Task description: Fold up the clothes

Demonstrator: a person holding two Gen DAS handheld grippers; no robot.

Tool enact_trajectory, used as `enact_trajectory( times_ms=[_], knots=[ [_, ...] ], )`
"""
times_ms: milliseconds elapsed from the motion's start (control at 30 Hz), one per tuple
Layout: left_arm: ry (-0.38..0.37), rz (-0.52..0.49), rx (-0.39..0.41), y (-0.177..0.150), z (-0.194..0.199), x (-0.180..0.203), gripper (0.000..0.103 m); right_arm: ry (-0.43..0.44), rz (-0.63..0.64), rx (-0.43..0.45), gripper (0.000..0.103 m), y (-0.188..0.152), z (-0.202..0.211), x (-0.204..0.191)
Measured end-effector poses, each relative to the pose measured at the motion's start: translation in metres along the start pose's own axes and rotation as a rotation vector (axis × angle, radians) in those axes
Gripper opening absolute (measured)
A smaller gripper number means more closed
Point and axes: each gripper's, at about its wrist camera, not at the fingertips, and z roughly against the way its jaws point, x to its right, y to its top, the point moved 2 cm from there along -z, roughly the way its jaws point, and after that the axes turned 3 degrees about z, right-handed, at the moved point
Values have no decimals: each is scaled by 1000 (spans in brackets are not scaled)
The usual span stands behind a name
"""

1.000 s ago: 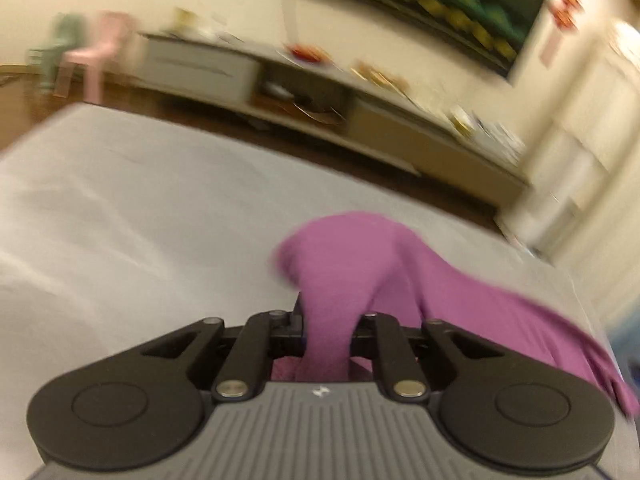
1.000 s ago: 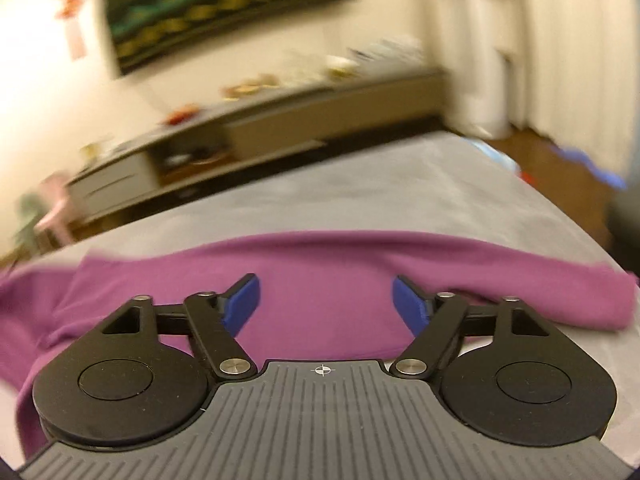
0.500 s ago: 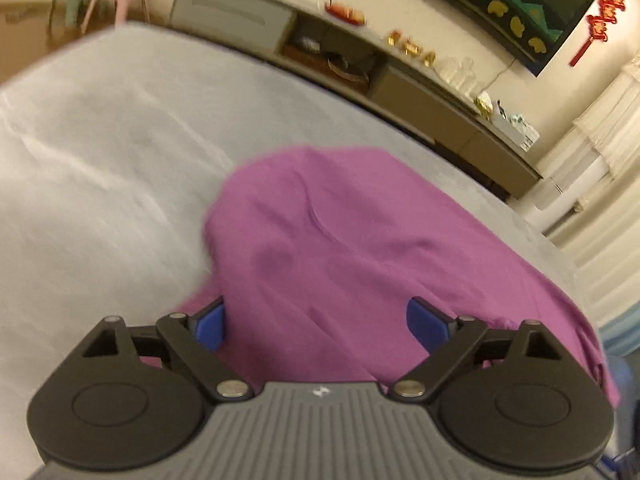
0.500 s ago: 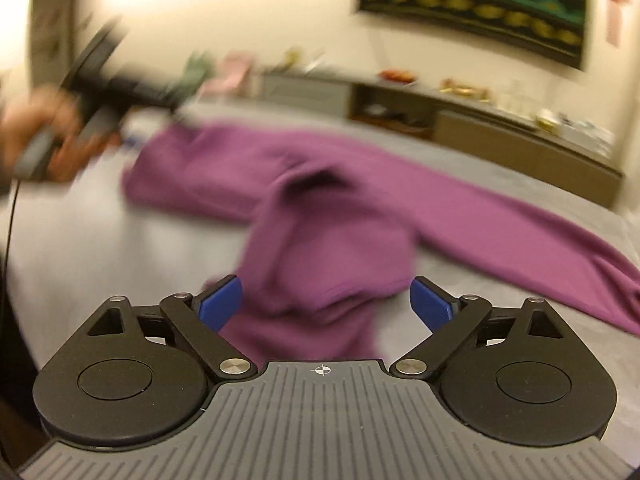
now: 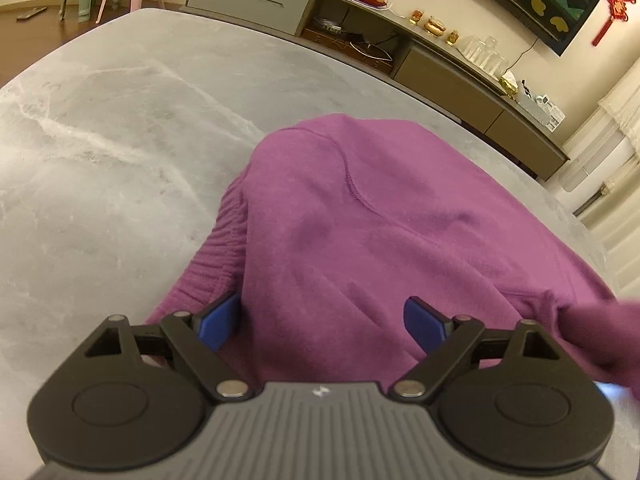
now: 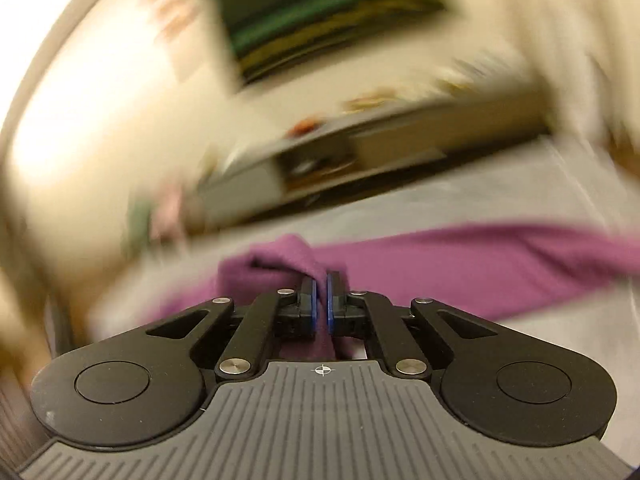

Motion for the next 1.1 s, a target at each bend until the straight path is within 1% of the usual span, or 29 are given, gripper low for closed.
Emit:
enact_trajectory(
  times_ms=[33,67,100,133,167,200,233,267,300,333,367,400,433,467,500,533,600,667,700,733,767,800,833,867,900,967,1033,1067,1100],
  knots=[
    [8,-12,1,0,0,2,91,-63,-107,6,0,4,-3,35],
    [11,-13,2,-2,2,2,91,-142,-170,-10,0,2,-8,69],
    [12,-11,3,-4,4,3,91,-221,-231,-29,11,0,-12,102],
    [13,-9,4,-6,6,3,91,-282,-256,-78,18,-8,-17,128],
    [6,-2,6,-9,12,2,91,-298,-268,-80,20,-16,-12,143],
    [-7,2,16,-11,18,1,92,-312,-278,-80,26,-24,-5,158],
    [-16,1,28,-15,24,1,95,-300,-269,-48,42,-33,6,163],
    [-23,-2,41,-19,29,1,99,-294,-268,-27,49,-41,12,164],
    [-16,-3,40,-22,30,1,100,-288,-267,-8,55,-48,18,165],
    [-6,-2,37,-26,29,1,100,-294,-271,-11,55,-49,15,159],
    [-2,-12,22,-28,25,3,100,-281,-230,-6,55,-45,13,154],
    [5,-33,12,-29,21,7,100,-275,-168,-4,59,-41,-1,139],
    [13,-54,3,-30,17,11,100,-273,-104,-23,62,-40,-8,128],
    [28,-87,8,-31,15,15,101,-270,-42,-42,64,-40,-15,118],
    [39,-118,17,-32,13,19,101,-257,1,-70,69,-45,-20,112],
    [50,-148,26,-34,12,22,99,-245,45,-98,73,-49,-24,106],
    [70,-208,44,-37,10,29,81,-257,143,-145,73,-54,-36,96],
    [81,-264,53,-36,10,35,27,-362,278,-169,73,-54,-53,90],
    [68,-268,49,-36,10,35,17,-430,335,-184,73,-52,-62,92],
    [51,-268,44,-36,9,35,11,-444,357,-204,73,-50,-70,95],
    [42,-273,45,-36,9,35,10,-454,376,-226,73,-48,-79,97],
    [38,-283,50,-36,10,35,9,-413,361,-261,61,-46,-86,100],
    [27,-282,59,-35,13,35,8,-370,343,-296,10,-45,-92,103],
    [14,-278,69,-34,16,35,7,-305,285,-336,0,-42,-93,106],
    [0,-269,96,-30,25,33,7,-247,218,-317,0,-37,-84,107],
    [-29,-248,159,-21,44,28,7,-75,62,-160,0,-13,-38,104],
    [-68,-194,213,-7,66,15,7,57,-109,-6,0,7,18,115],
    [-87,-164,240,-1,77,8,7,53,-140,41,0,15,39,123],
    [-98,-139,249,5,83,1,7,44,-170,86,0,24,59,130]
  ],
)
